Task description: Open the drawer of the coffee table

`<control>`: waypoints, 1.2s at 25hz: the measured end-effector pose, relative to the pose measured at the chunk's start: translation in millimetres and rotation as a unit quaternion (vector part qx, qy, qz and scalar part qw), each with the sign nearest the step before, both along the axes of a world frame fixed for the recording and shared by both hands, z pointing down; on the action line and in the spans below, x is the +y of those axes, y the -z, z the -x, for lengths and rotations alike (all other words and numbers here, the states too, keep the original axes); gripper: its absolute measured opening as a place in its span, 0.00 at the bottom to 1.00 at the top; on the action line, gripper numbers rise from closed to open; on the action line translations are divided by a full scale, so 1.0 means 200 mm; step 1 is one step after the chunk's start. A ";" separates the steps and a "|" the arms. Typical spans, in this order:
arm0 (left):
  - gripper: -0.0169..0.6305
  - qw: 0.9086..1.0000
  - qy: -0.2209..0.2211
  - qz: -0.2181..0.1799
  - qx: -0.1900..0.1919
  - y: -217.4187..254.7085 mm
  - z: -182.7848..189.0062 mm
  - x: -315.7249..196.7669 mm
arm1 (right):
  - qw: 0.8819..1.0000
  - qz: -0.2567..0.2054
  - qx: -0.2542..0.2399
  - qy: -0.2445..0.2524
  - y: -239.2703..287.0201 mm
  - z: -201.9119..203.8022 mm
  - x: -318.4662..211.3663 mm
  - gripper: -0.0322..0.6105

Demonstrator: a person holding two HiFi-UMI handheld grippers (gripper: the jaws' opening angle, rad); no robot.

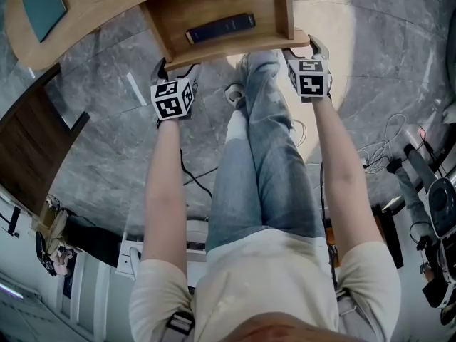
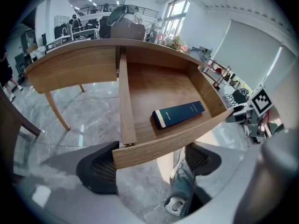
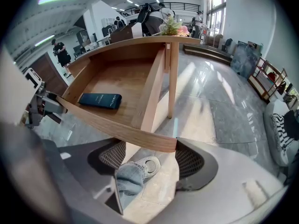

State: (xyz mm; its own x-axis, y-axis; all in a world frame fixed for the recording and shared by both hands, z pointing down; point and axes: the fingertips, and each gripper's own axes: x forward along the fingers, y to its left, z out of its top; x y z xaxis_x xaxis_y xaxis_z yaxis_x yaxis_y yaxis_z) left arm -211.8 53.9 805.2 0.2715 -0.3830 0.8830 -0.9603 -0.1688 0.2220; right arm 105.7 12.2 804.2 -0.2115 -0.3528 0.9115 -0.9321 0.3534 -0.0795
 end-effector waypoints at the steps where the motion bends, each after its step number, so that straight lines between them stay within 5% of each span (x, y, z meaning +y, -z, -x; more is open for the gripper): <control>1: 0.71 1.000 0.000 0.001 0.000 0.00 0.00 0.00 | 1.000 0.002 0.000 0.000 0.00 0.00 0.00 0.56; 10: 0.71 1.000 0.003 0.013 -0.003 0.03 0.00 0.01 | 1.000 -0.001 -0.004 -0.031 0.05 -0.01 0.02 0.56; 20: 0.68 0.999 0.039 -0.003 0.004 0.27 0.02 0.03 | 0.999 -0.025 -0.017 -0.041 0.29 0.02 0.09 0.35; 24: 0.39 0.998 0.061 -0.021 -0.003 0.40 0.02 0.02 | 0.998 -0.034 -0.025 -0.039 0.43 0.05 0.12 0.23; 27: 0.27 0.997 0.065 -0.042 0.000 0.53 0.00 0.02 | 0.997 -0.053 -0.034 -0.047 0.58 0.08 0.12 0.08; 30: 0.13 0.995 0.079 -0.059 0.000 0.69 -0.03 0.04 | 0.995 -0.063 -0.052 -0.052 0.73 0.10 0.14 0.05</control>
